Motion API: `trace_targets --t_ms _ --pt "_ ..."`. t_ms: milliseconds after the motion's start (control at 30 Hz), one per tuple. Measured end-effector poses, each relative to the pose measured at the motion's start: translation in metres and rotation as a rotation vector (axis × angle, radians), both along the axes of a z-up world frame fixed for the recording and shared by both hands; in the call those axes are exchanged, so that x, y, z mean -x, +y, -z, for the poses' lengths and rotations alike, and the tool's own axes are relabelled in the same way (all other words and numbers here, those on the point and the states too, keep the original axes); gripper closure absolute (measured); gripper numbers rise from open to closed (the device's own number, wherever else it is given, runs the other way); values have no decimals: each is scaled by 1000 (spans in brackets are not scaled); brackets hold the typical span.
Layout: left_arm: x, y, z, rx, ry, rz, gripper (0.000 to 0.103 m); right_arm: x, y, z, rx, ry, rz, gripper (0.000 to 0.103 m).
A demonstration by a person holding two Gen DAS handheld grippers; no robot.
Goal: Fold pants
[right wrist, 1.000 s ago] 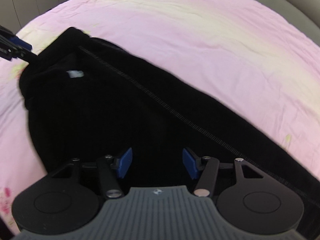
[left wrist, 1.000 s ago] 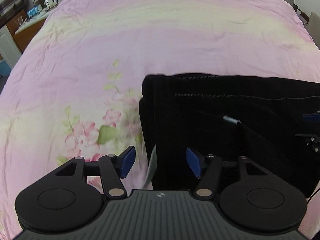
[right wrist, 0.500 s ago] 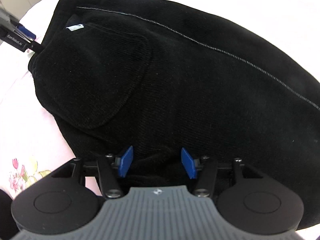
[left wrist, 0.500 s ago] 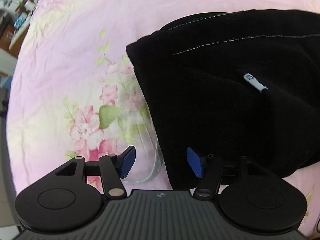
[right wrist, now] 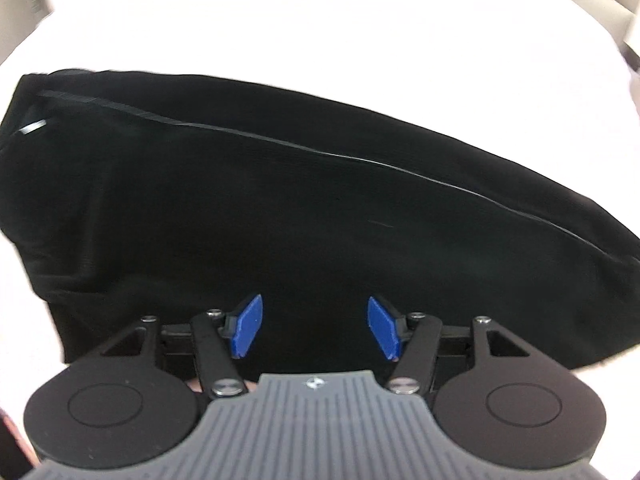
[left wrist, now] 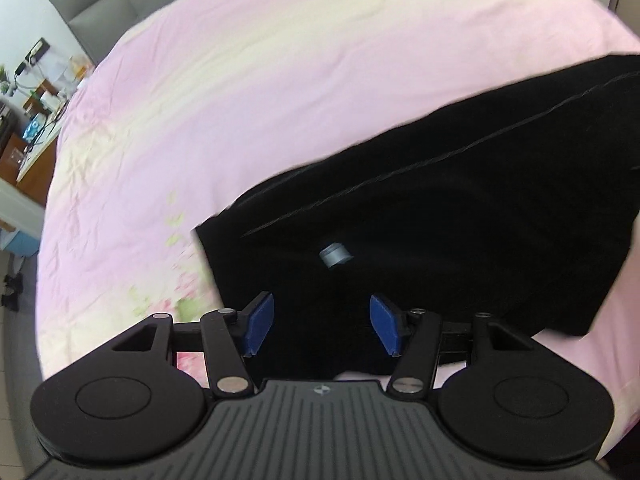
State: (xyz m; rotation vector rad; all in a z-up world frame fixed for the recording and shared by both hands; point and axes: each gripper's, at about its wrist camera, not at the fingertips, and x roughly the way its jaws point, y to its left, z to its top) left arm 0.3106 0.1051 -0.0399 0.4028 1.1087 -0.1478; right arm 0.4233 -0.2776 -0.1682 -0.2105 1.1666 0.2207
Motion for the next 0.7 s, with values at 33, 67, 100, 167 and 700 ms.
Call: trace_targets --t_ms 33,67,100,167,700 --pt "3 -14 -2 25 -7 13 37 1 -16 -3 8 -6 21 47" --pt "5 -32 -3 50 -13 29 37 3 -32 -6 15 -14 41 47" --pt "7 -48 -3 75 -18 45 37 5 -50 -9 22 -21 66 47" --pt "10 -83 3 100 -22 80 37 8 -87 -14 19 -23 127 47" --pt "-24 -265 91 283 -83 39 39 22 -355 5 -156 -93 640 48"
